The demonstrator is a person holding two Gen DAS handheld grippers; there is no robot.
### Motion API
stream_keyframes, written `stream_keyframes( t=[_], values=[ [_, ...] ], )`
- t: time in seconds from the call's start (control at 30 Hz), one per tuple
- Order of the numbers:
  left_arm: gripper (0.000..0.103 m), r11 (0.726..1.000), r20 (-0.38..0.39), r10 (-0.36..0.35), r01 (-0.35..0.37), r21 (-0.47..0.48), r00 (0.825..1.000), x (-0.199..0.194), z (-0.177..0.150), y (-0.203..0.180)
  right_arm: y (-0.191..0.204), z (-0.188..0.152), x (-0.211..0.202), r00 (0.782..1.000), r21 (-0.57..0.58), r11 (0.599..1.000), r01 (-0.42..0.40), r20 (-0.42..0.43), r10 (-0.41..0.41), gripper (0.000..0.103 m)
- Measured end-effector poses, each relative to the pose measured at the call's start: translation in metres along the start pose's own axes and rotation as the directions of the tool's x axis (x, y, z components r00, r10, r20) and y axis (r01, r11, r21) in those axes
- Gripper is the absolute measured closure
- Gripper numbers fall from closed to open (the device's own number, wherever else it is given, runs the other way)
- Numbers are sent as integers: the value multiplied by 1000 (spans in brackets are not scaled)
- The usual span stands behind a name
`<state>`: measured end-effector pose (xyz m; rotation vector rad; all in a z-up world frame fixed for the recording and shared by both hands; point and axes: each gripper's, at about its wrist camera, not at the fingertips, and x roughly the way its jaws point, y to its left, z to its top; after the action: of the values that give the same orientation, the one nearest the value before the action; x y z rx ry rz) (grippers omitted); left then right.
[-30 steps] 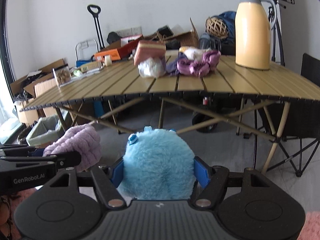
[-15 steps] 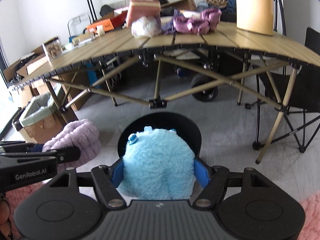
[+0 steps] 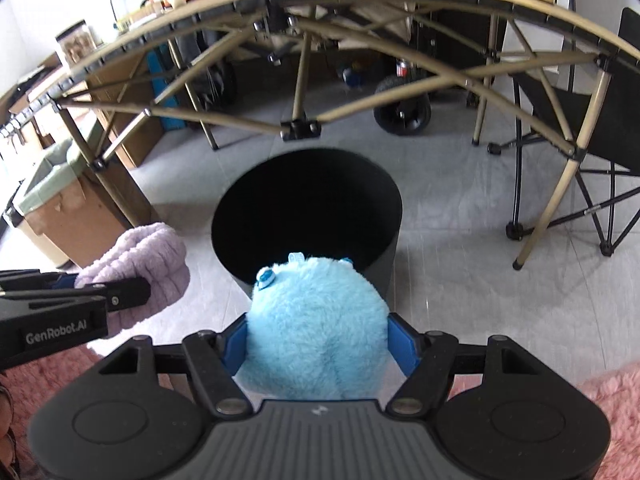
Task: Collect trash
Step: 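Lift both held items and carry them toward the black bin, then open the right tool over the bin to drop the blue plush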
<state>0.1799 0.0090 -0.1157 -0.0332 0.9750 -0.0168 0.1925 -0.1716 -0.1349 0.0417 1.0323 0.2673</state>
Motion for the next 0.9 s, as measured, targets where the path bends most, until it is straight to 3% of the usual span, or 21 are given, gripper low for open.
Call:
stream_keyframes(
  t=[0.37,0.9],
  values=[
    [70,1000,-60,14,-15,-17,998,20,5,2,-5,2,24,997,17,1000,19,-79,-17,34],
    [70,998,-84,42,-45,-38,996,39,19,8,0,32,38,998,5,1000,4,-68,-3,34]
  ],
)
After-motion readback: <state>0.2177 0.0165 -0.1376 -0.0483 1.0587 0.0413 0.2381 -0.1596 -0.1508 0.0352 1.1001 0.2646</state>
